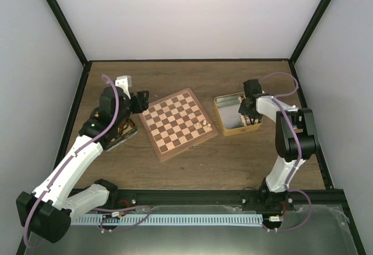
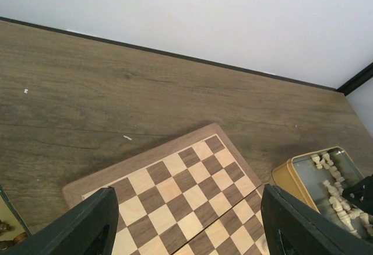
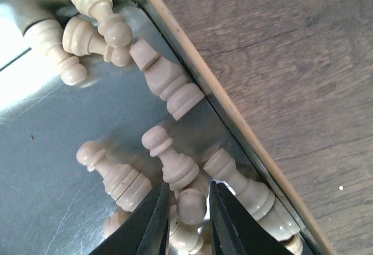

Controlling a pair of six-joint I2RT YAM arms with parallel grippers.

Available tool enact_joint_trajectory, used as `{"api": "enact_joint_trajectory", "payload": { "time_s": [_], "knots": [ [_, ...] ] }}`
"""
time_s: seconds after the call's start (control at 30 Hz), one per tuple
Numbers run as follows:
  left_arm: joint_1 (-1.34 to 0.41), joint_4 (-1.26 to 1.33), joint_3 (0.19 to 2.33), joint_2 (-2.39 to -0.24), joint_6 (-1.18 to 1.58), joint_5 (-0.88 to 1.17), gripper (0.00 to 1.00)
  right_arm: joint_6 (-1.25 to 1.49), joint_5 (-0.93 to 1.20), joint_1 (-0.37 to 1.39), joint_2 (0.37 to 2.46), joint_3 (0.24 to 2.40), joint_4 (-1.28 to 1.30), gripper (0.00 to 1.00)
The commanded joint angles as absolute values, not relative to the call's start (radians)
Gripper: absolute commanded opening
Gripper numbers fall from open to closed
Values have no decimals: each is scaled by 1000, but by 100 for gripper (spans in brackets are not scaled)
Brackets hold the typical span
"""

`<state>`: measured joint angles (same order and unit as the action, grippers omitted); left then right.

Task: Set up the chess pieces on the board
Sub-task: Pick up the chess piece from the storage box.

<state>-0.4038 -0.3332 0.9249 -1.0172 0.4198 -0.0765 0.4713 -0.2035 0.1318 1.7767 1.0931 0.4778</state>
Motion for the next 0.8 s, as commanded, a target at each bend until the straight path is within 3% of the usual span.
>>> {"api": "enact_joint_trajectory", "payload": {
  "time_s": [0.0,0.23,0.6,0.77],
  "knots": [
    [-399,-312,923,-1026,428,-66,69,462,-238,118,1798,1117,432,20],
    [-399,-313,919,-1026,427,-67,69,462,-232,115,1783,1122,425,9],
    [-399,-296,909,-1002,437,-79,69,459,-32,167,1585,1121,477,9],
    [-399,-293,905,-979,451,-111,69,464,46,311,1559,1155,525,9]
  ]
}}
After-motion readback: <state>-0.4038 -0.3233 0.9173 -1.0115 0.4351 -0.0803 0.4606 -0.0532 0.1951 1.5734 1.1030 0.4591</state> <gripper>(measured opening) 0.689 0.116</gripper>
